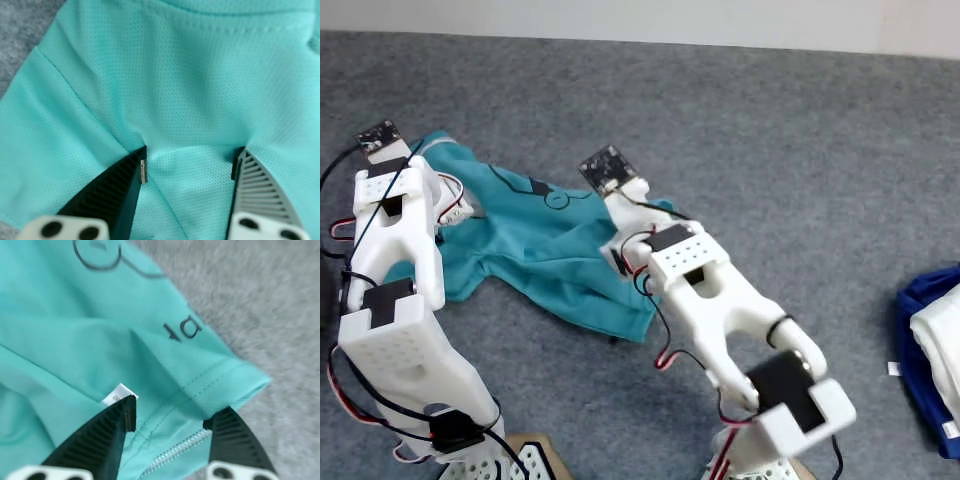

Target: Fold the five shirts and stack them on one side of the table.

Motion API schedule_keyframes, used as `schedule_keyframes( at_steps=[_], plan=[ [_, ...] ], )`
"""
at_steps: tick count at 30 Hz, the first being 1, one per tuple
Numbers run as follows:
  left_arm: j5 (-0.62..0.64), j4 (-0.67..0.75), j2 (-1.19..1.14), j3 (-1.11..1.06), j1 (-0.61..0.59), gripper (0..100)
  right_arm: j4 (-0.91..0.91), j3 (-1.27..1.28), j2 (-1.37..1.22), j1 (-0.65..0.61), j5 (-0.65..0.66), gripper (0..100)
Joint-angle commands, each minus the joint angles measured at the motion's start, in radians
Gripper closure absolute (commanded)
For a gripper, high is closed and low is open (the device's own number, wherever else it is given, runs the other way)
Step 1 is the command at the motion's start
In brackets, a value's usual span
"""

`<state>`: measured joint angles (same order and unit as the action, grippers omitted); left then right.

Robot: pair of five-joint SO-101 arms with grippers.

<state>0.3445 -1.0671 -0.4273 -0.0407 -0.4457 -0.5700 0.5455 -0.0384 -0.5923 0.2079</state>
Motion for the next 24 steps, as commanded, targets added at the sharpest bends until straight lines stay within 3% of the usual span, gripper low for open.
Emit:
schedule_keyframes(
  at_steps=[1, 6, 24],
  plan=[
    [0.005, 0.011, 0.007, 0.036, 0.015, 71, 0.059, -0.004, -0.059, -0.015, -0.005, 79.6],
    [0.003, 0.011, 0.007, 0.036, 0.015, 71, 0.058, 0.001, -0.064, -0.01, -0.008, 99.8],
    [0.003, 0.012, 0.007, 0.036, 0.016, 71, -0.285, 0.008, 0.15, -0.015, -0.005, 99.0]
  ],
)
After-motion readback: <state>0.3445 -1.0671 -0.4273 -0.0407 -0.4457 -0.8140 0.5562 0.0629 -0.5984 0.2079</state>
